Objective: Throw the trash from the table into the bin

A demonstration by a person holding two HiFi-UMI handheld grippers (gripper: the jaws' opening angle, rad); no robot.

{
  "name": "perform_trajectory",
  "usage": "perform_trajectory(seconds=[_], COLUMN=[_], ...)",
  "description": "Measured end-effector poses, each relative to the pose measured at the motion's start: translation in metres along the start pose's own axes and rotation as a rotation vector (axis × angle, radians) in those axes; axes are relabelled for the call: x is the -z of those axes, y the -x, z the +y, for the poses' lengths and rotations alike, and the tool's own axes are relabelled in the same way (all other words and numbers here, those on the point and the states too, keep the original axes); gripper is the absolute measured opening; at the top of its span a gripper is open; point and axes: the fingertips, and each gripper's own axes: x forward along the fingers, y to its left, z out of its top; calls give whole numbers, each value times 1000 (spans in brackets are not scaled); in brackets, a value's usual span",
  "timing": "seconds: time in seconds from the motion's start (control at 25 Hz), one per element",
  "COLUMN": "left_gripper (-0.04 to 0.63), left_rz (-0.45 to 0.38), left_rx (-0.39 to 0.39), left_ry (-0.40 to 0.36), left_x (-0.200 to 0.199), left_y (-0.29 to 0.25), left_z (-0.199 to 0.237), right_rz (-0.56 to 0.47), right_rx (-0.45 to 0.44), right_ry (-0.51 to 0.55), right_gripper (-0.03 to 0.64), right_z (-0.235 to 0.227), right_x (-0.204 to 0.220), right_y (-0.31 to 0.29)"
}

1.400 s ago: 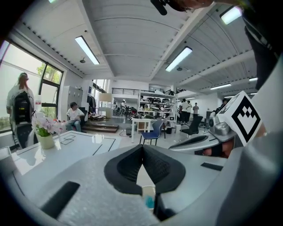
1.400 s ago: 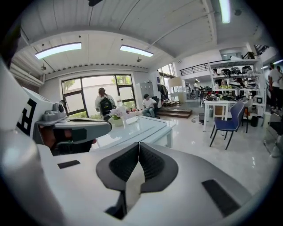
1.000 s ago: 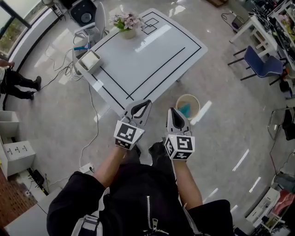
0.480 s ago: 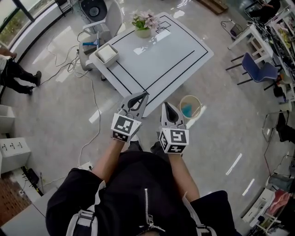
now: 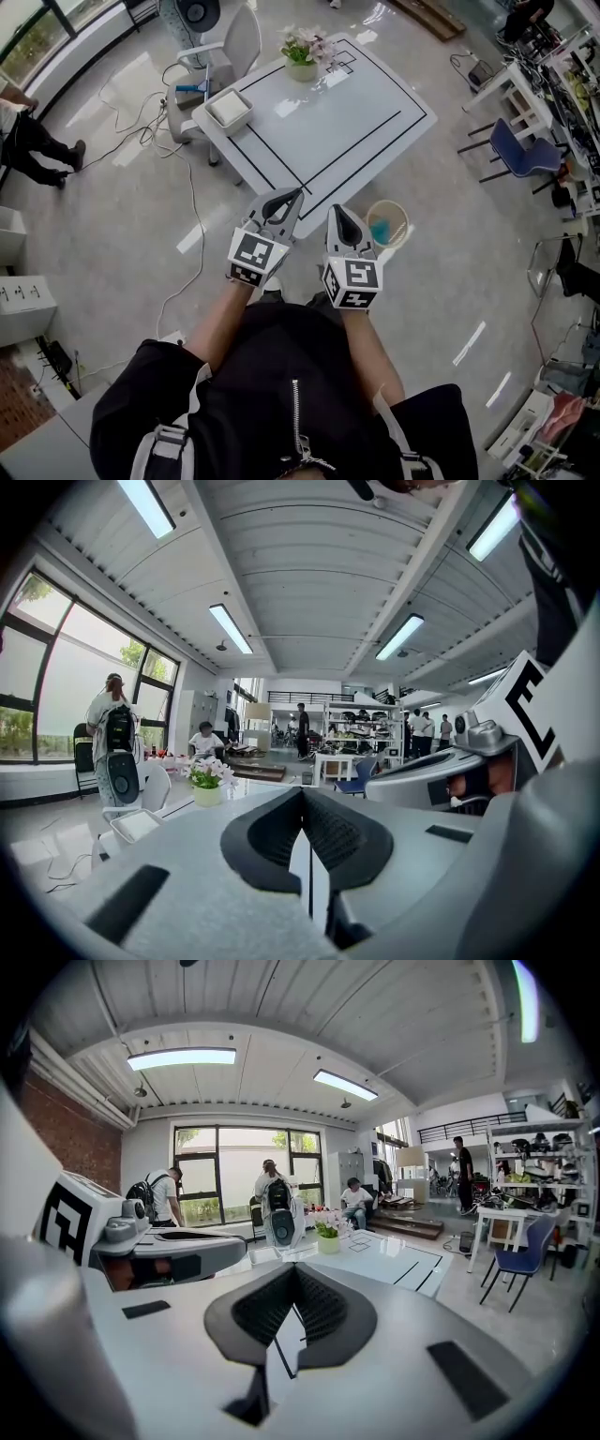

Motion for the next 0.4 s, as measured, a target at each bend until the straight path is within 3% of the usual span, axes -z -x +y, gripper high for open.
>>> perform_trajectory(seconds=[0.4], left_gripper=[8], left_rz=[-10], left_rx=[7], left_ry=[1], left_x=[-8], left_y=[2], left_z=[5], right_rz=[-6], right_rx=[-6], right_ry=[23], right_gripper=[9], right_z=[9], right_x=[-15], right_y=[-1])
